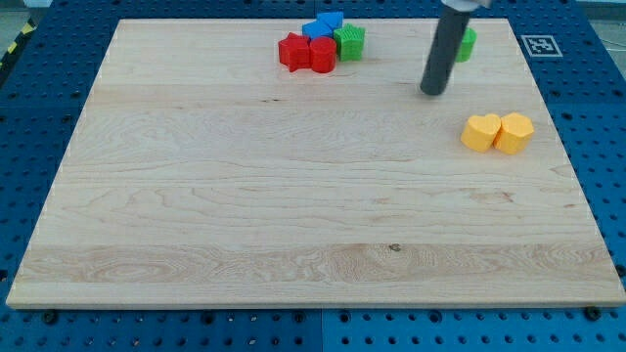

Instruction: Adjust the green circle vertically above the yellow heart

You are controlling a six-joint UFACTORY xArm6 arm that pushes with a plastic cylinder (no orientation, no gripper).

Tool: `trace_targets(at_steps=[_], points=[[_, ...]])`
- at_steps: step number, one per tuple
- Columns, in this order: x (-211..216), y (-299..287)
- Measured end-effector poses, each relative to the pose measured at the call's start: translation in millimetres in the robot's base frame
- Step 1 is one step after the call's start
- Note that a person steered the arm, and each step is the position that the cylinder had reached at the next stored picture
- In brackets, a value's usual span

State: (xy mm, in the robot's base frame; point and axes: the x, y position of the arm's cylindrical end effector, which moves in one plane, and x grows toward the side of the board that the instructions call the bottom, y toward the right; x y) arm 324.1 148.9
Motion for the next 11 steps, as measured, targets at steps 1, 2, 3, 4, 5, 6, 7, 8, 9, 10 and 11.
trace_targets(at_steps=[1,2,3,4,5,6,7,8,9,10,11], points=[[-53,1],[-82,10],[-97,36],[-91,79],[-42,109],[-12,122],[-50,121],[-90,98],[-84,77],[-46,79],[3,88]])
